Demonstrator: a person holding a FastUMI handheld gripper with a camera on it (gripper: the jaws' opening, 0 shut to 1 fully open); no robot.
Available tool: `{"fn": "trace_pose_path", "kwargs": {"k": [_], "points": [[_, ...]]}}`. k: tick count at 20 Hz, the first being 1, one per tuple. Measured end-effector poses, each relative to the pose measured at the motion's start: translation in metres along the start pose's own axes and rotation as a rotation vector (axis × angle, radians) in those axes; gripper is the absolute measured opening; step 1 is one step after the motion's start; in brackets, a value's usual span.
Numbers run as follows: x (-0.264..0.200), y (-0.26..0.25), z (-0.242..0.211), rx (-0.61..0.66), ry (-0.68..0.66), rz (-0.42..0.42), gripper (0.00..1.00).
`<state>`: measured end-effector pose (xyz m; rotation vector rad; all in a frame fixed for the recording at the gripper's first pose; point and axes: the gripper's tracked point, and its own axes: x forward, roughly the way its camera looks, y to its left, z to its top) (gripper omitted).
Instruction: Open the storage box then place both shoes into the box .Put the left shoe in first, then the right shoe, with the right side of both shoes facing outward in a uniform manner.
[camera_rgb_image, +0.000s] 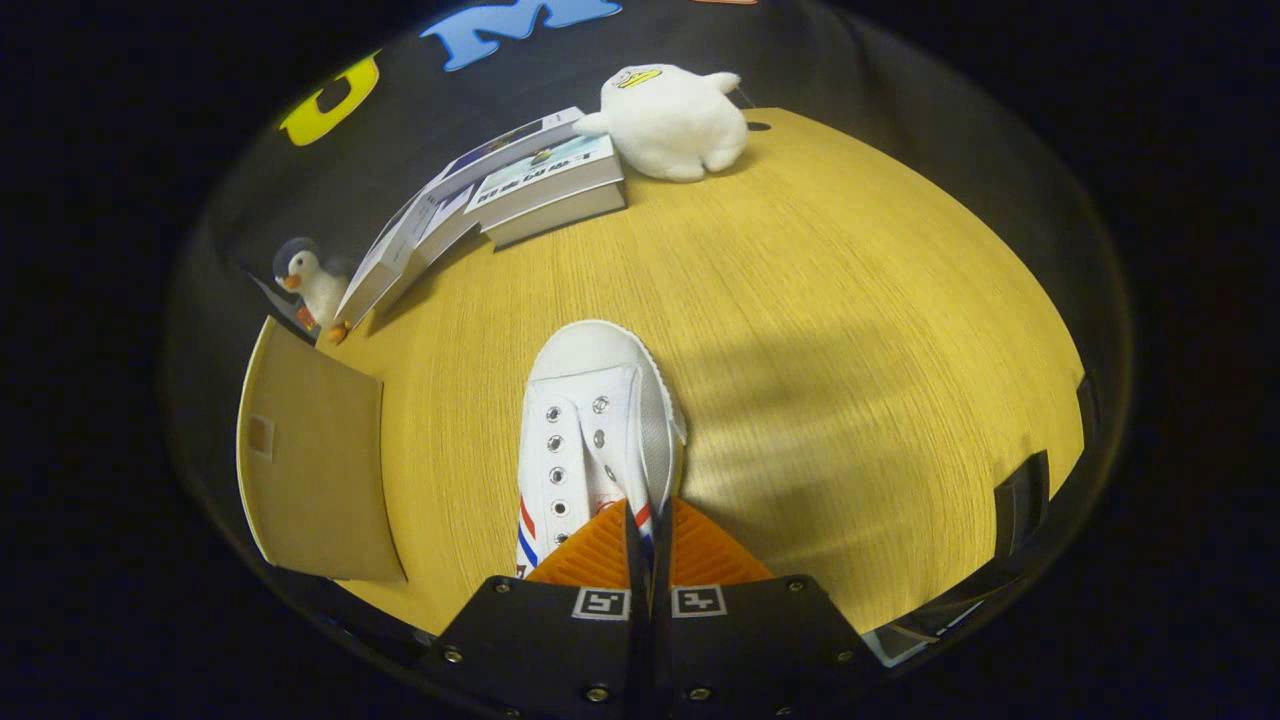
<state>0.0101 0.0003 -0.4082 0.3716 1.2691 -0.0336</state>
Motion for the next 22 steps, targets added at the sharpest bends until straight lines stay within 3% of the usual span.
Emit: {"fn": "trace_pose_path", "kwargs": {"k": [6,13,22], "points": [[-0.045,0.036,0.003,0.112,0.009,0.14,0.01],[-0.09,0.118,0.027,0.073,-0.028,0.262,0.01],[-0.119,0.218,0.035,-0.028,-0.043,0.337,0.01]]}}
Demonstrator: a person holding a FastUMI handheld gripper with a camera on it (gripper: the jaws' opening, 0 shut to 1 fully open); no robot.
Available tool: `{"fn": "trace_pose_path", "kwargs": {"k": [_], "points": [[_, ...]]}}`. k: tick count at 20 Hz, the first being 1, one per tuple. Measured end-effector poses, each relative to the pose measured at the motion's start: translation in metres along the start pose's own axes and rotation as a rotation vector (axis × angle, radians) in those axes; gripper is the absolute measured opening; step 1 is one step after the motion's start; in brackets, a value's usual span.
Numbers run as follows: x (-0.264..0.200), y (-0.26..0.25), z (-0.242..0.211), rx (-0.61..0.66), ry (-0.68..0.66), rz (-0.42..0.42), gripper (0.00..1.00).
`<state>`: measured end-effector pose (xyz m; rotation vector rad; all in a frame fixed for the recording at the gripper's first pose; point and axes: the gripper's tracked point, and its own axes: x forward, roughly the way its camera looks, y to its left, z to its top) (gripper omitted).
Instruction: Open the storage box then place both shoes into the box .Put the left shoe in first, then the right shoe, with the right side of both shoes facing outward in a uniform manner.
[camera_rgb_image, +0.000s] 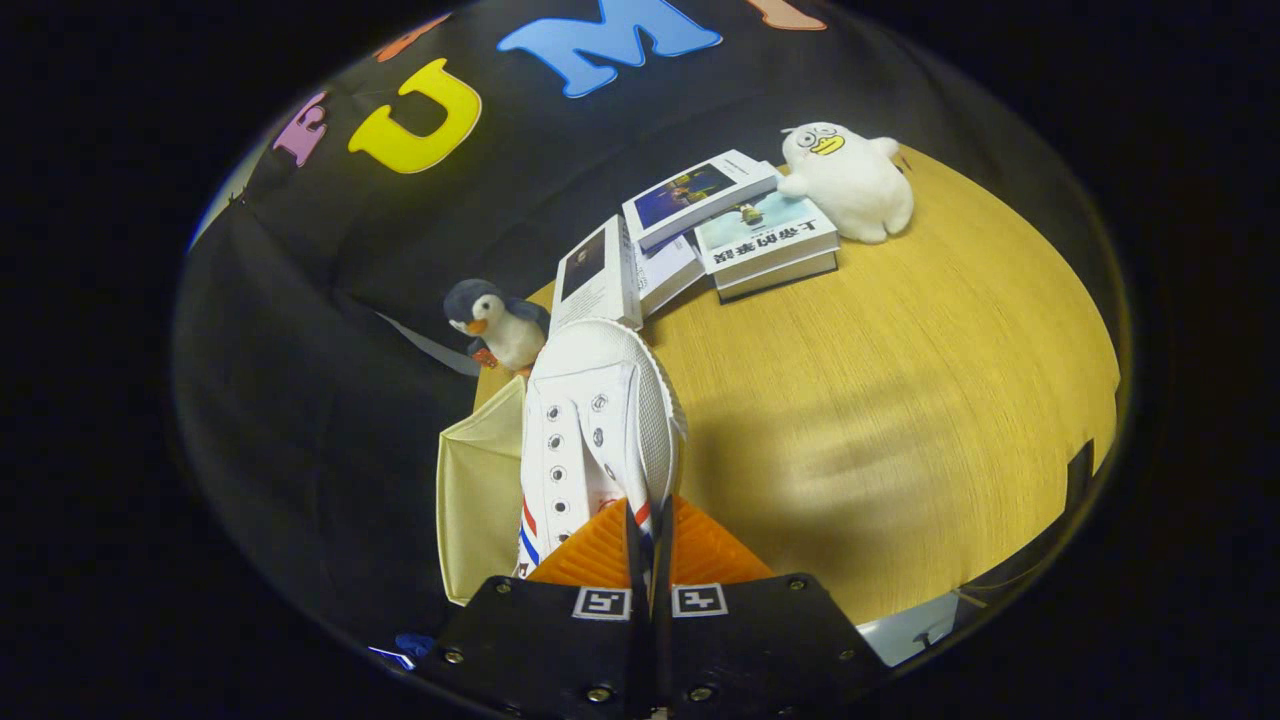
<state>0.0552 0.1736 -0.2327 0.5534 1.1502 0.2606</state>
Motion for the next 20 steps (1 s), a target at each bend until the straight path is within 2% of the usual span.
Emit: {"fn": "trace_pose_path", "kwargs": {"k": [10,19,20], "points": [[0.039,0.092,-0.021,-0.115,0.043,0.058,0.01],[0.072,0.102,-0.052,-0.213,0.087,-0.008,0.01],[0.07,0.106,-0.05,-0.213,0.078,0.005,0.05]]}}
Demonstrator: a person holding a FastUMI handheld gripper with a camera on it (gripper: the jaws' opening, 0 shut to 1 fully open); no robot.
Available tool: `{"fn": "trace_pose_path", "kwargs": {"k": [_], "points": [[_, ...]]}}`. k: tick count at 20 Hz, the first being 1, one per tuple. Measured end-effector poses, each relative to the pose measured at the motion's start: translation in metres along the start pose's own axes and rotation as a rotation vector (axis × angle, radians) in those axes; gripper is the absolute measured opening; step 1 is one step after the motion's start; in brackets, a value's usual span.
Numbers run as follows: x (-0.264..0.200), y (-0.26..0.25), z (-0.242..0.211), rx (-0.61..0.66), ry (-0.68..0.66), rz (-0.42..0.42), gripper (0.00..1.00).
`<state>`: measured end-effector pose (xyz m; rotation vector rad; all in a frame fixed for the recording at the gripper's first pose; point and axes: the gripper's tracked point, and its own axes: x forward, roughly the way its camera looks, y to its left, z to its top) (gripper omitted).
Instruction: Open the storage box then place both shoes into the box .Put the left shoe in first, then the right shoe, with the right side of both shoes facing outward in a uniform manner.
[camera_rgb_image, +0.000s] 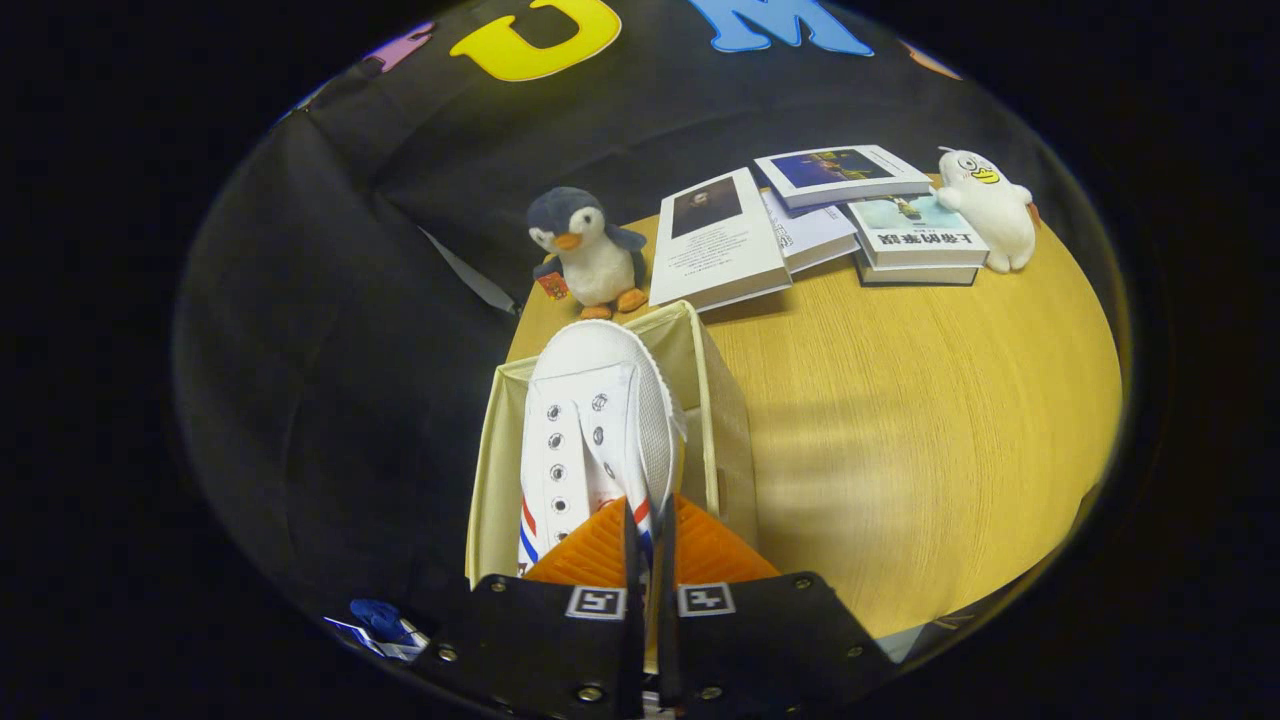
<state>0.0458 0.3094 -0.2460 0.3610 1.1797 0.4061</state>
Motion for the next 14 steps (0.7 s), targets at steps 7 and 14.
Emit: {"fn": "trace_pose_path", "kwargs": {"k": [7,14], "points": [[-0.063,-0.013,0.05,-0.073,-0.251,-0.025,0.97],[-0.153,-0.056,0.068,-0.179,-0.457,-0.085,0.97]]}}
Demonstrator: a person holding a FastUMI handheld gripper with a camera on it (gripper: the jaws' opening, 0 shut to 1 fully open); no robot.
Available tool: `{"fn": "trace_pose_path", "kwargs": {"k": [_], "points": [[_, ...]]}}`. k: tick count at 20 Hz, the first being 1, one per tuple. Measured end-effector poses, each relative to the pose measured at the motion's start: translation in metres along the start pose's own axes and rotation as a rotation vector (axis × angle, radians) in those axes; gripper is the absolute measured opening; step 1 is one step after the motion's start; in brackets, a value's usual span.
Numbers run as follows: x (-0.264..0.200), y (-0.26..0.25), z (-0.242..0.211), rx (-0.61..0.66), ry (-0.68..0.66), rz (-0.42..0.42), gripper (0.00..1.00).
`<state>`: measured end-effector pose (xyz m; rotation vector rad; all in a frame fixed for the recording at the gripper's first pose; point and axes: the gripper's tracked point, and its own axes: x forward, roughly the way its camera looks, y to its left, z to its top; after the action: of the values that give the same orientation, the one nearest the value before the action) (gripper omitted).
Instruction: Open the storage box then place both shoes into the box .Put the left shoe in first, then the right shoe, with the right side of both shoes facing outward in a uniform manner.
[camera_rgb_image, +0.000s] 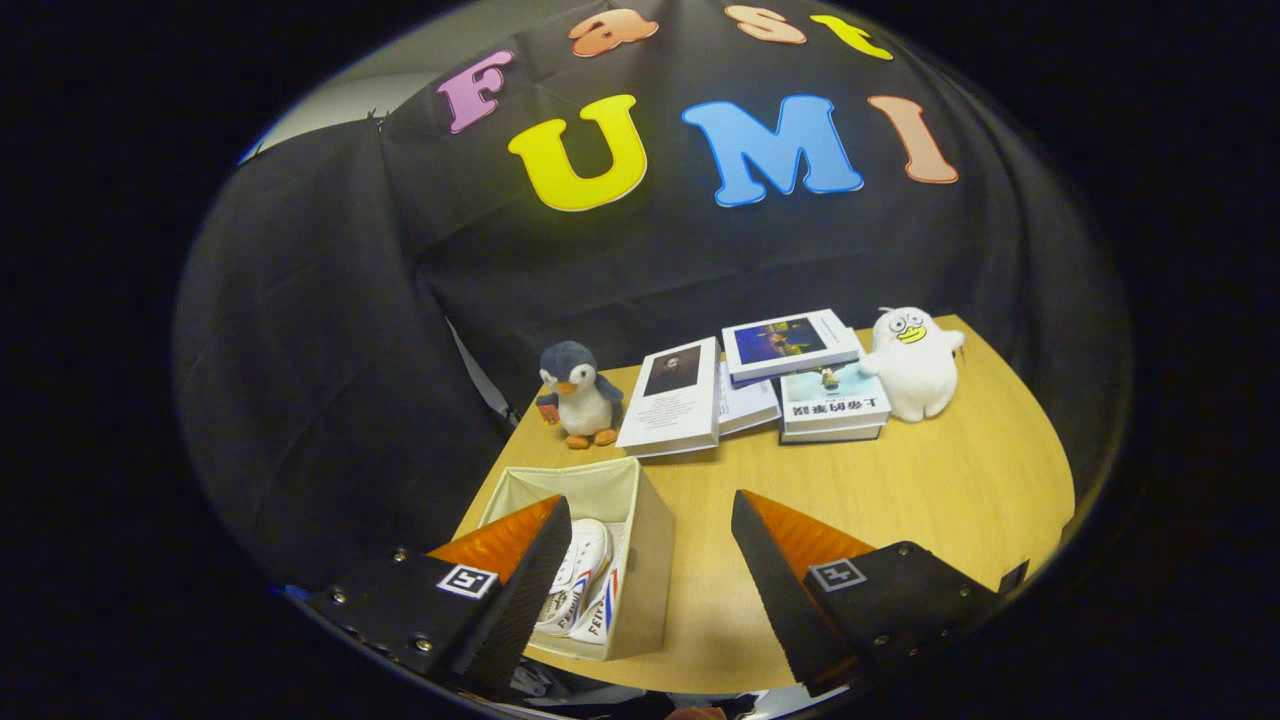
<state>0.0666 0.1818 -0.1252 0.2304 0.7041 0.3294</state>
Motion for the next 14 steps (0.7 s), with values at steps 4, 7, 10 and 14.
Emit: {"fn": "trace_pose_path", "kwargs": {"k": [4,7,10,14], "points": [[-0.038,-0.041,0.018,-0.047,-0.1,-0.06,0.98],[-0.066,-0.07,0.032,-0.088,-0.178,-0.113,0.97],[-0.093,-0.086,0.047,-0.095,-0.273,-0.129,0.98],[-0.12,-0.112,0.057,-0.106,-0.366,-0.18,0.98]]}}
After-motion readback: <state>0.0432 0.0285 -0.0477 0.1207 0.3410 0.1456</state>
